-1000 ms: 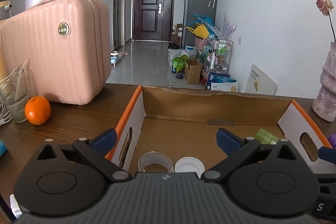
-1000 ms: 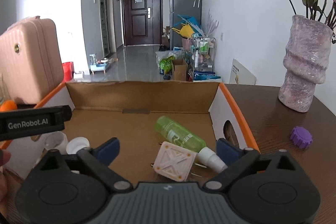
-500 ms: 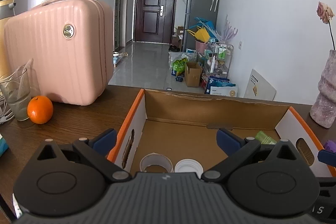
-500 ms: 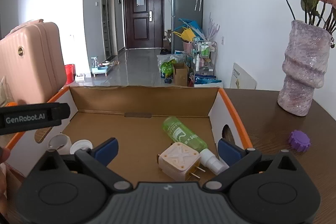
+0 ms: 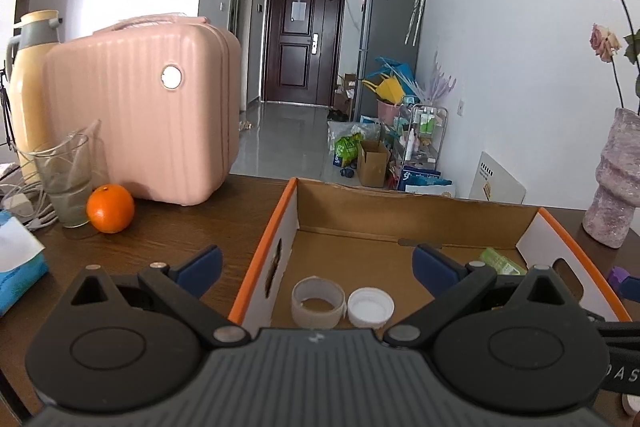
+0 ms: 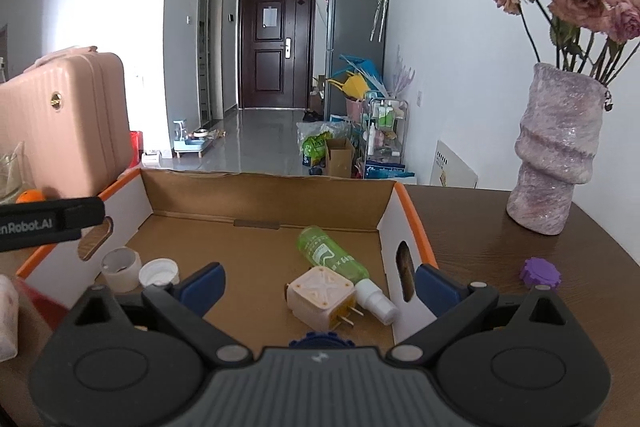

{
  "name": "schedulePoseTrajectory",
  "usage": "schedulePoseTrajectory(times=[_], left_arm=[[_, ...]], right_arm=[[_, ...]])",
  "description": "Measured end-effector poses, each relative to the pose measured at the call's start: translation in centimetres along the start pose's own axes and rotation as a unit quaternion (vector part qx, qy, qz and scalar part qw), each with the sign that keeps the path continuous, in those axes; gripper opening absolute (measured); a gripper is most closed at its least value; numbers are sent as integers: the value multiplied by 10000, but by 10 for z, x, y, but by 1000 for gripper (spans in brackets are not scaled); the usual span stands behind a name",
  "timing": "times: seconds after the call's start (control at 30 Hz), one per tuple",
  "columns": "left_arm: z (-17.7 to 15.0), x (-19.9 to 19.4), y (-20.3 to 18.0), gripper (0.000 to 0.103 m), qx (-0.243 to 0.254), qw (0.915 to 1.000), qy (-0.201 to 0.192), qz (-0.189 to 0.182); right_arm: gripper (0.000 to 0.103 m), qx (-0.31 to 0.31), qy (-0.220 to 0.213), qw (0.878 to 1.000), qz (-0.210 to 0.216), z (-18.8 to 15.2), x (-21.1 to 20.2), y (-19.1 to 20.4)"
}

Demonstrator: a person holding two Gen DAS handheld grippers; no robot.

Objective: Organize rigid objects
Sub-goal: 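Withdraw both tools from the box back over the table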

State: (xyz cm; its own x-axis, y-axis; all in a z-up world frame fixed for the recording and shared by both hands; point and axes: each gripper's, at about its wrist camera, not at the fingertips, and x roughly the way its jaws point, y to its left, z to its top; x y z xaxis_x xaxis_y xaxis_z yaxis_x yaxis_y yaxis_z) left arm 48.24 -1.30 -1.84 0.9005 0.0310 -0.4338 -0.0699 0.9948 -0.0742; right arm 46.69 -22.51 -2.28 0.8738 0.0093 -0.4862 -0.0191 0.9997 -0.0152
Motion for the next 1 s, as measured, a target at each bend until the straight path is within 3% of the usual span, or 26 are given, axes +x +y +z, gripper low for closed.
schedulePoseTrajectory(times=[0.37,1.0], left_arm=[[-27,-48,7,103,146,9999,-17,-39],[-68,-122,16,103,251,9997,55,-61]], right_arm=[[101,74,-266,9996,42,-29,-50,-3],[101,164,-205,9996,143,-82,-115,0]])
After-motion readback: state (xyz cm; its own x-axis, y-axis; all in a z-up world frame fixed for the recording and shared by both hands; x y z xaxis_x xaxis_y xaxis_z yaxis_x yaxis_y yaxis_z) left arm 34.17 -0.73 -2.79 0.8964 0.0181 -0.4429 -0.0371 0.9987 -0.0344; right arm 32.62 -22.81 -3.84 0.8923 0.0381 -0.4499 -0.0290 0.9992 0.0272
